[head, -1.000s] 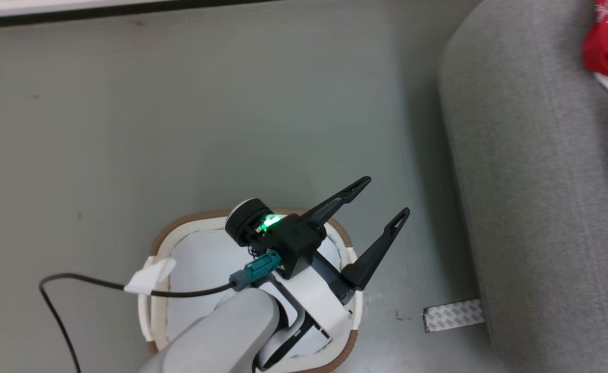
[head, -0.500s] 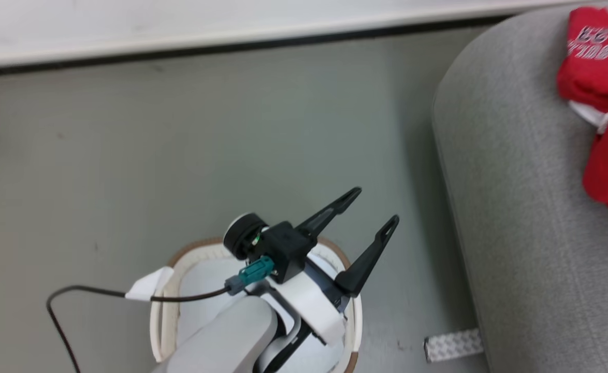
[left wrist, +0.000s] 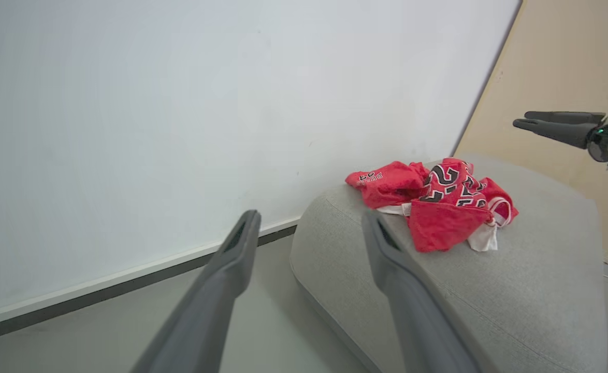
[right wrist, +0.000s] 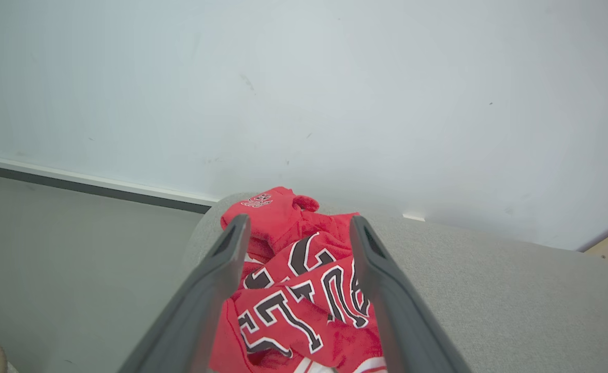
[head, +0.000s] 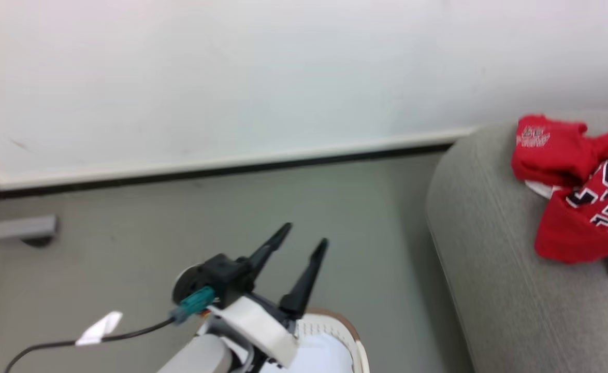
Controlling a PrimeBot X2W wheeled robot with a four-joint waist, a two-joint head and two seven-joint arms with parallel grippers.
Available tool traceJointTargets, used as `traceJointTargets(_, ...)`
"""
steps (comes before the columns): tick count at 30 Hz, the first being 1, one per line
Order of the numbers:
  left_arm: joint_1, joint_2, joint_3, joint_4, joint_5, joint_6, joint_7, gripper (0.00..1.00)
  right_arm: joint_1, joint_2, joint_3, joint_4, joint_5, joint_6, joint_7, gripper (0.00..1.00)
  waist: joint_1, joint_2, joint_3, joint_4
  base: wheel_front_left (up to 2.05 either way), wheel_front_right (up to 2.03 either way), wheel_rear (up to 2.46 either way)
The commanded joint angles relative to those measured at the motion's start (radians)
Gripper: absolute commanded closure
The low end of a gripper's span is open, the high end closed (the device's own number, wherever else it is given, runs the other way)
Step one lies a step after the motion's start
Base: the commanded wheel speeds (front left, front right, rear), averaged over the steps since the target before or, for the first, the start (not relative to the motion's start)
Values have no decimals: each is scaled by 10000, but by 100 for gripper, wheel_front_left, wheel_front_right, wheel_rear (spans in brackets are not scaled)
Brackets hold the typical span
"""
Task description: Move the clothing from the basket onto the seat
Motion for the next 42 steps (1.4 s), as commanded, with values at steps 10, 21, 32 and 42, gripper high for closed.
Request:
traceJointTargets(10,1216,637,1721,-802,-350,801,-25,0,1837,743,-1482,-2280,-479,-26,-909,0,3,0,-1512,1440,0,0,0)
traceJointTargets(21,2564,371,3137,-533,-101,1001,-29,0,4752,3996,-3648,-3469,-2405,-25,-2031,0,3,0,-1628,1772,0,0,0)
traceJointTargets(32,4111,-854,5393,-371,1266,293,-30,0,6208,6130,-4205,-3830,-3767,-25,-2732,0,3,0,-1583,1297,0,0,0)
traceJointTargets(42,4250,-1466,6269,-107,2284,-460,-30,0,6131,6267,-3993,-3831,-4120,-25,-2737,0,3,0,-1525,1092,0,0,0)
